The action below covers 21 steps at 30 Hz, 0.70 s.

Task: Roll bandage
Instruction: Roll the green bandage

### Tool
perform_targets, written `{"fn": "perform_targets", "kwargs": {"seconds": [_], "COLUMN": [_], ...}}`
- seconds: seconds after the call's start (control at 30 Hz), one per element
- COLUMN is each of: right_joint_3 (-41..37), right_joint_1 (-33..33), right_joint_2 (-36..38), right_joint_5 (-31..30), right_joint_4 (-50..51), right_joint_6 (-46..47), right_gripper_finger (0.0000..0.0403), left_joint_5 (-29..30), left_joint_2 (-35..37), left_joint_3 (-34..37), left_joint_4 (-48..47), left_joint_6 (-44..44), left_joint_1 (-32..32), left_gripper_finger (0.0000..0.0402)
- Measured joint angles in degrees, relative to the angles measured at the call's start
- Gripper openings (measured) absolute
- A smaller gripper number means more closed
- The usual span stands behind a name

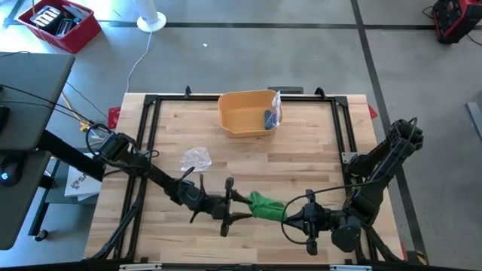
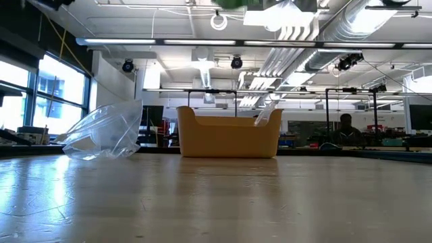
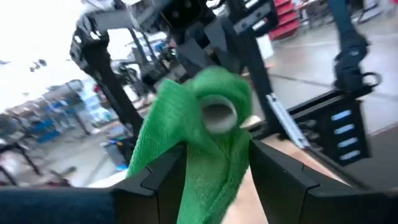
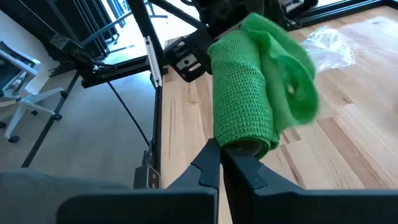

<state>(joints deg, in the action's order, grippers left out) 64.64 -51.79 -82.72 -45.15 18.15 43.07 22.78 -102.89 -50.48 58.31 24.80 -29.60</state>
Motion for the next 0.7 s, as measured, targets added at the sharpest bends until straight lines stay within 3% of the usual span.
{"fn": "perform_targets", "kwargs": {"seconds": [0.2, 0.3, 0.4, 0.57, 0.7], "right_joint_3": [0.0, 0.0, 0.0, 0.0, 0.0], "right_joint_1": [0.0, 0.0, 0.0, 0.0, 0.02], "right_joint_2": [0.0, 0.0, 0.0, 0.0, -0.13], "right_joint_5": [0.24, 0.25, 0.26, 1.71, 5.54], "right_joint_4": [-0.02, -0.03, -0.09, -0.13, -0.16], "right_joint_6": [0.15, 0.49, 0.42, 0.44, 0.57], "right_gripper_finger": [0.0, 0.0, 0.0, 0.0, 0.0], "left_joint_5": [10.73, 11.61, 11.59, 12.3, 15.42], "left_joint_2": [0.04, 0.04, 0.04, 0.04, 0.53], "left_joint_3": [-3.89, -4.13, -4.13, -4.13, -4.13], "left_joint_4": [-6.58, -7.17, -7.77, -7.43, -4.3], "left_joint_6": [1.04, -0.62, -1.76, -1.04, 0.34], "left_joint_1": [-0.11, 0.05, 0.09, 0.09, -0.09], "left_gripper_finger": [0.017, 0.0162, 0.0125, 0.0017, 0.0013]}}
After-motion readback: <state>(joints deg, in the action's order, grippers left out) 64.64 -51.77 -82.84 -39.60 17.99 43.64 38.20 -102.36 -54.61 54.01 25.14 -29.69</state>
